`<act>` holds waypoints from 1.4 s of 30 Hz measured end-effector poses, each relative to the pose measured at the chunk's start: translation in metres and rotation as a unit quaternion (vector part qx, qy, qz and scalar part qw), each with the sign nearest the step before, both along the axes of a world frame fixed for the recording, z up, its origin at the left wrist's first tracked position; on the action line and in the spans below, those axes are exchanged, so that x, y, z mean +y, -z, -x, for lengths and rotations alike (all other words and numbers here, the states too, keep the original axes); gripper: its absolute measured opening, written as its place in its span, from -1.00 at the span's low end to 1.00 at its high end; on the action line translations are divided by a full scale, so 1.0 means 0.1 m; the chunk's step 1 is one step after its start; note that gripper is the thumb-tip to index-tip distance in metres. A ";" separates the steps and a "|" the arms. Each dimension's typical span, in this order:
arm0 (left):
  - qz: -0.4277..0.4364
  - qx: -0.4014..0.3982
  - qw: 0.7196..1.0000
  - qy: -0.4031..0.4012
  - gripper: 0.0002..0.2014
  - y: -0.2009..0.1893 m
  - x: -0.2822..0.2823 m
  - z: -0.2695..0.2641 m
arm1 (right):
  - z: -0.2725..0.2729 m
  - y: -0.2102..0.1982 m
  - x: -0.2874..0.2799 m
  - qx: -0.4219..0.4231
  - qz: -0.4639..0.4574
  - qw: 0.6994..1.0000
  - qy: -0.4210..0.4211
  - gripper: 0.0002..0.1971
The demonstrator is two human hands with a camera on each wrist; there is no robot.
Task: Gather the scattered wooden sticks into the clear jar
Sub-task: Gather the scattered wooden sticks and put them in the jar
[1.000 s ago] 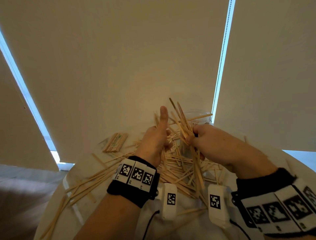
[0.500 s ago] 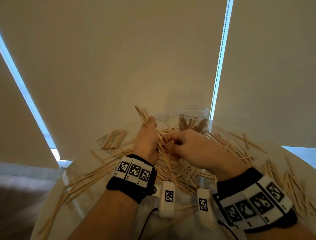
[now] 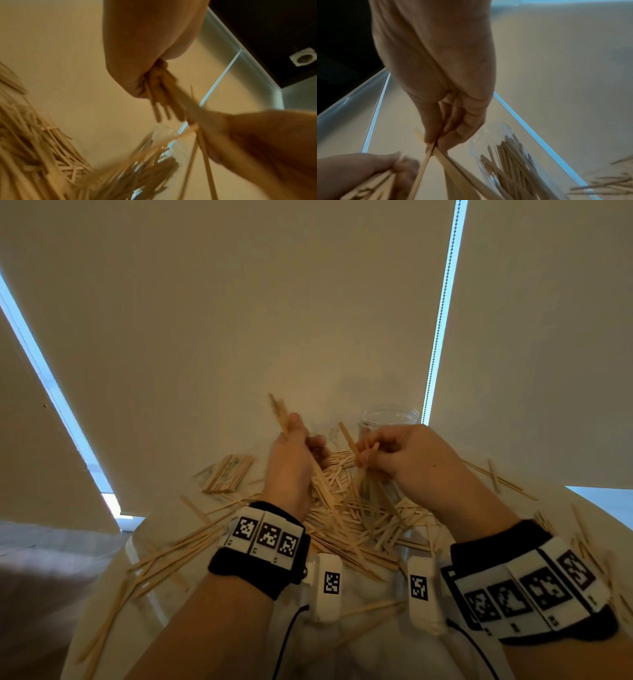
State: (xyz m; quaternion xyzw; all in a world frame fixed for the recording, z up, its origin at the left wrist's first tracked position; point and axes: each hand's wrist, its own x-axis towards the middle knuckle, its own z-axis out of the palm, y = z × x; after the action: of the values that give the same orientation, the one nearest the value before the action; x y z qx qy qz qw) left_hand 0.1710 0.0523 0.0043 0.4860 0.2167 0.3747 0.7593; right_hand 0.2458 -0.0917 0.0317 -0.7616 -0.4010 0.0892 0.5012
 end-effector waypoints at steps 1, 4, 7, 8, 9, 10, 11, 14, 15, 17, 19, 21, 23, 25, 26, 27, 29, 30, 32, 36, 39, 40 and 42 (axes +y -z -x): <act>-0.028 0.029 0.999 0.032 -0.65 0.01 -0.08 -0.02 | 0.00 -0.02 0.00 0.010 -0.031 0.999 0.003 -0.91; -0.118 0.070 0.985 0.100 -0.53 0.05 -0.27 -0.06 | 0.03 -0.06 0.00 0.026 -0.098 0.995 0.006 -0.92; -0.185 0.067 0.975 0.103 -0.50 0.09 -0.32 -0.08 | 0.02 -0.07 0.00 0.024 -0.137 0.990 0.026 -0.91; -0.191 0.058 0.975 0.101 -0.49 0.10 -0.33 -0.10 | 0.02 -0.06 0.01 0.011 -0.140 0.990 0.030 -0.89; -0.185 0.044 0.977 0.098 -0.48 0.10 -0.34 -0.11 | 0.02 -0.05 0.01 -0.010 -0.136 0.990 0.033 -0.87; -0.167 0.024 0.981 0.092 -0.47 0.10 -0.36 -0.11 | 0.03 -0.05 0.03 -0.033 -0.126 0.991 0.037 -0.83; -0.145 -0.001 0.986 0.083 -0.45 0.09 -0.36 -0.12 | 0.04 -0.05 0.03 -0.055 -0.108 0.992 0.043 -0.80; -0.108 -0.060 0.992 0.028 -0.51 0.05 -0.32 -0.08 | 0.08 -0.07 0.01 -0.068 -0.010 0.997 0.020 -0.63; -0.093 -0.081 0.992 0.002 -0.59 0.04 -0.29 -0.07 | 0.08 -0.06 0.00 -0.057 0.045 0.997 -0.015 -0.54; -0.031 -0.133 0.990 -0.039 -0.75 0.00 -0.21 -0.05 | 0.12 -0.03 -0.04 -0.046 0.185 0.977 -0.097 -0.35; 0.015 -0.173 0.982 -0.074 -0.79 -0.05 -0.12 -0.02 | 0.18 0.01 -0.05 -0.013 0.285 0.945 -0.160 -0.35; 0.040 -0.196 0.975 -0.094 -0.79 -0.09 -0.06 0.00 | 0.22 0.03 -0.02 0.035 0.292 0.941 -0.168 -0.66; 0.061 -0.213 0.971 -0.084 -0.80 -0.10 -0.06 0.00 | 0.22 0.02 0.01 -0.030 0.272 0.953 -0.130 -0.81; 0.075 -0.209 0.973 -0.055 -0.82 -0.08 -0.12 -0.04 | 0.25 0.00 0.02 -0.052 0.232 0.964 -0.116 -0.80; 0.078 -0.198 0.976 -0.043 -0.84 -0.07 -0.16 -0.06 | 0.27 -0.01 0.03 -0.019 0.206 0.970 -0.128 -0.74; 0.075 -0.189 0.979 -0.036 -0.85 -0.05 -0.19 -0.08 | 0.29 -0.02 0.03 0.025 0.179 0.972 -0.149 -0.66; 0.062 -0.180 0.981 -0.041 -0.84 -0.03 -0.20 -0.09 | 0.31 -0.02 0.03 0.086 0.152 0.968 -0.180 -0.60; 0.057 -0.182 0.980 -0.050 -0.83 -0.04 -0.19 -0.08 | 0.30 -0.01 0.03 0.091 0.148 0.968 -0.178 -0.60; 0.052 -0.191 0.978 -0.067 -0.82 -0.08 -0.16 -0.05 | 0.26 0.02 0.05 0.044 0.174 0.973 -0.145 -0.50; 0.020 -0.169 0.984 -0.047 -0.83 -0.10 -0.20 -0.05 | 0.28 0.06 0.07 0.056 0.161 0.971 -0.169 -0.69; -0.030 -0.111 0.992 0.044 -0.78 -0.04 -0.24 -0.05 | 0.23 0.06 0.07 0.047 0.093 0.984 -0.142 -0.85; -0.039 -0.096 0.992 0.072 -0.76 -0.03 -0.23 -0.04 | 0.19 0.07 0.08 0.028 0.076 0.990 -0.112 -0.85; -0.031 -0.091 0.988 0.122 -0.74 -0.03 -0.22 -0.03 | 0.14 0.08 0.10 -0.008 0.062 0.996 -0.062 -0.85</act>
State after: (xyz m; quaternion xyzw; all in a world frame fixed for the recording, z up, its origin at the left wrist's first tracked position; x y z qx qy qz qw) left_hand 0.1741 0.0303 0.0069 0.4960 0.0742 0.3284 0.8004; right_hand 0.2320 -0.0819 0.0234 -0.7657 -0.4448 0.1386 0.4434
